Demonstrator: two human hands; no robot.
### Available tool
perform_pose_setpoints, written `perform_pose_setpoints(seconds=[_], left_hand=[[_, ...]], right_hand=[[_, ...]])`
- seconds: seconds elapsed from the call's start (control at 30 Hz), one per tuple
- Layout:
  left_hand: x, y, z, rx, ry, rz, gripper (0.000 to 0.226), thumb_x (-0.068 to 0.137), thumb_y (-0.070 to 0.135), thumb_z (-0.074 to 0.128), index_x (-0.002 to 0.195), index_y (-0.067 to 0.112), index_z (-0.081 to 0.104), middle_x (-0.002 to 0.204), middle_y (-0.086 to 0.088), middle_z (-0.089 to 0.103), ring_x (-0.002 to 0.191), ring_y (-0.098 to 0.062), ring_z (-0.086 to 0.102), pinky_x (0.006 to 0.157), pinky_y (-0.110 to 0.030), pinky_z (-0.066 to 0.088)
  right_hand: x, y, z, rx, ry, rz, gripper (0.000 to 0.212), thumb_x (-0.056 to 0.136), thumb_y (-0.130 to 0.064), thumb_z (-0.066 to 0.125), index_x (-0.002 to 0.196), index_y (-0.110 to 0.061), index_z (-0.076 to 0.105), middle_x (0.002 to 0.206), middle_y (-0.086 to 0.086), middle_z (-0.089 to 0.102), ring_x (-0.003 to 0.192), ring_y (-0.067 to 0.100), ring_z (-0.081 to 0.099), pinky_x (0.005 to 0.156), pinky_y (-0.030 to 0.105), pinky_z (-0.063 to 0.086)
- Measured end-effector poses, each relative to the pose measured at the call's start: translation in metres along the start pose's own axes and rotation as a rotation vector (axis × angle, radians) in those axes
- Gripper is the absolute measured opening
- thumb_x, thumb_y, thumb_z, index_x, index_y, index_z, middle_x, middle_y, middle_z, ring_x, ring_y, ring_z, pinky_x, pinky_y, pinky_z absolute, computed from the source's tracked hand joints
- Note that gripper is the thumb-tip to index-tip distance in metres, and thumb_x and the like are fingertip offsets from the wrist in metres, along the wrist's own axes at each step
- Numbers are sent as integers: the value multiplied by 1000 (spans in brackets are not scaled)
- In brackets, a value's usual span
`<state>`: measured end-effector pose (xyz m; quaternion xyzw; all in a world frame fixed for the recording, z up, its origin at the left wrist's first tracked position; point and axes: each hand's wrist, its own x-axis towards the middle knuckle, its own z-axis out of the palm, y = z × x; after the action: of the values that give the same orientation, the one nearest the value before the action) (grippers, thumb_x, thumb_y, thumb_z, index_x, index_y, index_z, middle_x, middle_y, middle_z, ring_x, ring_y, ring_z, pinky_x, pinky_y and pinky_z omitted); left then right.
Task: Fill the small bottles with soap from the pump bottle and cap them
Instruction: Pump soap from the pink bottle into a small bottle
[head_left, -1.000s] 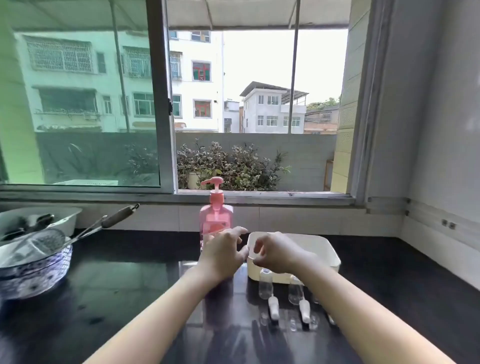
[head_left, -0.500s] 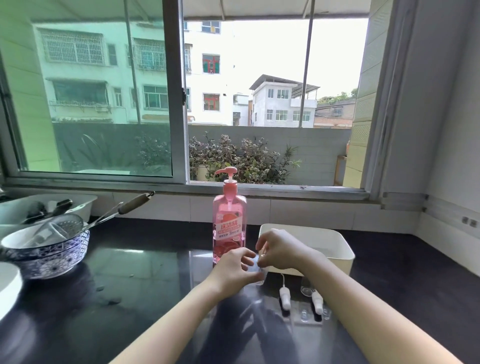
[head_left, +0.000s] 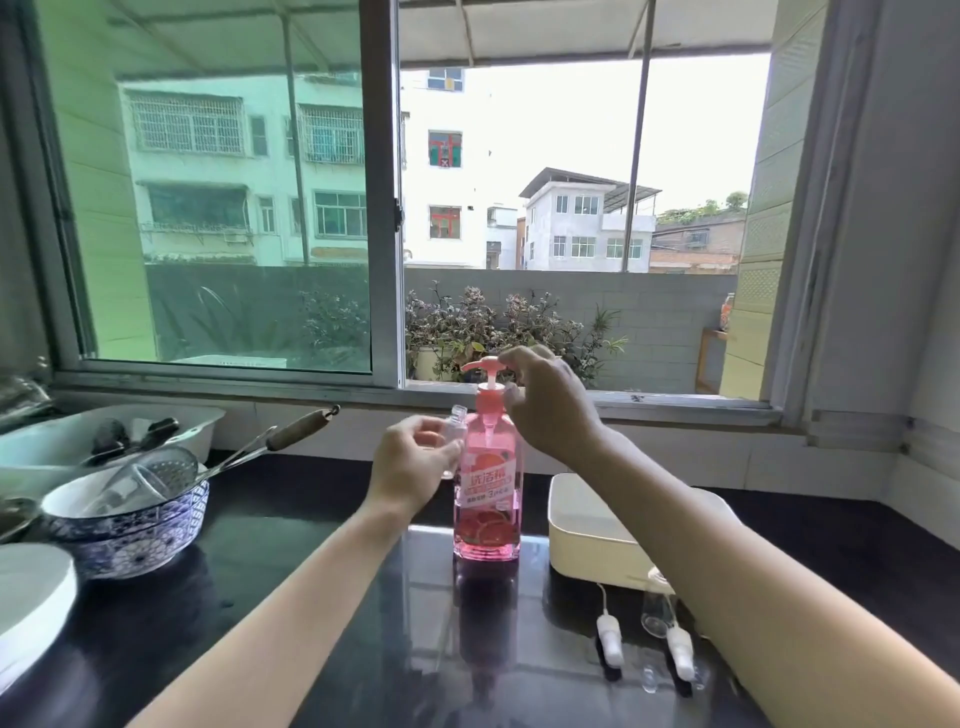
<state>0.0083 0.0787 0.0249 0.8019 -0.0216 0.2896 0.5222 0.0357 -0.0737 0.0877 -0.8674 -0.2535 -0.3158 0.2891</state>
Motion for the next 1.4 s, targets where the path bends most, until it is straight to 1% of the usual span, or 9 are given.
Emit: perform_pose_setpoints(seconds=[0.13,0.23,0.3,0.43,0.63,0.87,1.1,1.27,1.4], left_hand=[[26,10,-3,45,94,10,14,76,19,73,86,15,63,73,3,63,67,-14,60,60,-22,50],[37,9,-2,53,106,9,15,76,20,73,87,14,65,75,-2,67,70,-19,64,66,-29,54],[41,7,-2,52,117,22,17,76,21,73,89,13,68,79,-6,70,72,-21,65,68,-31,55],[46,7,2,80,131,74,24,77,23,73,97,10,69,79,-4,69,68,-17,62,57,-18,44],[51,6,5,114,159,111,35,77,23,72,109,8,67,96,-10,72,79,-18,62,72,-25,47],[48,-1,6,113,126,180,33,75,19,73,106,7,69,102,-10,72,85,-18,65,66,-14,45],[49,13,5,148,177,206,34,78,15,70,110,5,66,102,-12,72,77,-13,60,59,-6,41],[47,0,11,161,193,205,40,76,22,73,112,6,65,108,-12,70,88,-16,64,73,-22,52],[47,3,11,169,197,197,40,77,22,72,113,7,64,109,-13,70,90,-19,65,71,-22,49]], right_hand=[[23,-6,11,-201,-147,-80,62,87,0,51,144,-12,29,149,10,36,137,27,31,111,40,34],[28,-2,25,-270,-239,-105,62,90,-1,51,145,-5,25,155,11,25,144,23,18,119,36,19],[26,1,29,-274,-220,-107,61,89,-1,53,144,-2,27,154,12,27,143,22,24,116,32,23],[23,3,30,-273,-116,-139,55,89,-3,53,141,-4,36,150,9,37,137,21,36,109,28,32],[21,4,45,-281,-9,-144,48,88,-2,52,135,-5,44,144,8,46,135,20,40,108,28,35],[9,6,62,-246,48,-115,49,86,4,50,134,-4,45,142,9,49,134,21,40,109,29,36],[33,-4,34,-302,-35,-69,33,82,6,49,111,-5,62,103,11,70,95,26,66,80,33,56],[12,5,58,-247,106,-106,38,84,4,54,121,-6,58,130,7,60,122,21,55,95,32,50],[19,4,44,-287,56,-62,33,86,0,51,114,-13,65,114,5,70,100,23,68,79,32,56]])
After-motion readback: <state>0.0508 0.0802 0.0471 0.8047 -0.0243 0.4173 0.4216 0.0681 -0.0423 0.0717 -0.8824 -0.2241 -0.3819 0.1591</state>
